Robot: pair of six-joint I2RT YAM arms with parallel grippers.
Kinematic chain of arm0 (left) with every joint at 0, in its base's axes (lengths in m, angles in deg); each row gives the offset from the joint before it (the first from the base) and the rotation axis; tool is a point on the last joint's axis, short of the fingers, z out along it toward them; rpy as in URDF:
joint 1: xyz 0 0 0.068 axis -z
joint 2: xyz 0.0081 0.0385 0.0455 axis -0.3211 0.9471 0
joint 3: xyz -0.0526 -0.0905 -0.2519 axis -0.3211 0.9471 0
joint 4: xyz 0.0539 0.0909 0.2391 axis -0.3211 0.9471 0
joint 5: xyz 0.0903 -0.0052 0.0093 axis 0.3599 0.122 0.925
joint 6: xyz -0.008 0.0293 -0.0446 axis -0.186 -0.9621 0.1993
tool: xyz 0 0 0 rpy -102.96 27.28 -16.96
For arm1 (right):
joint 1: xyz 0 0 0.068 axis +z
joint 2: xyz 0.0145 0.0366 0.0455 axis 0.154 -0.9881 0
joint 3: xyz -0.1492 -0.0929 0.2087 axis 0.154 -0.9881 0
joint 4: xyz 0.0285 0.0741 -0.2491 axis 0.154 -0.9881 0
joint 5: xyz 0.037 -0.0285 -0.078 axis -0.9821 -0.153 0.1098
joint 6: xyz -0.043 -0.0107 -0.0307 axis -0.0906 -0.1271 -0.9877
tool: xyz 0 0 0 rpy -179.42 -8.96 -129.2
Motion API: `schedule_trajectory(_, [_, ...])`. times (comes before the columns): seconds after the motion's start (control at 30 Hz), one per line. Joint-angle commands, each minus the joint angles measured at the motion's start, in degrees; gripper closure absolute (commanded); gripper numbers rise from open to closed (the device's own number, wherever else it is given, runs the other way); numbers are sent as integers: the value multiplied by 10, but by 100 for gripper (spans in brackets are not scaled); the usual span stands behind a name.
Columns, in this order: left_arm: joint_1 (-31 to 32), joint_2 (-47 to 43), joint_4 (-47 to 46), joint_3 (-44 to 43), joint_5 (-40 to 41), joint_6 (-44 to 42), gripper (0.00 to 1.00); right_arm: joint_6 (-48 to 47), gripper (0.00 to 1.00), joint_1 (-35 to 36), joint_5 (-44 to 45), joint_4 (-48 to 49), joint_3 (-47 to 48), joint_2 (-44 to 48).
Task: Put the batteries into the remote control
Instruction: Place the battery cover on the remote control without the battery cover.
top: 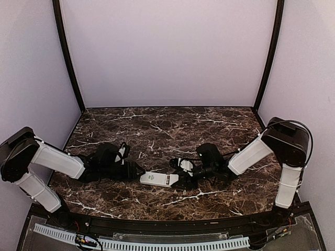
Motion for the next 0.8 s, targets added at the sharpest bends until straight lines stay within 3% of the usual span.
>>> schedule_trajectory(0.0, [0, 12, 25, 4, -7, -8, 36, 1, 47, -3, -8, 0, 7, -15])
schedule_trajectory(0.77, [0, 22, 26, 0, -12, -16, 35, -15, 37, -13, -27, -27, 36, -42])
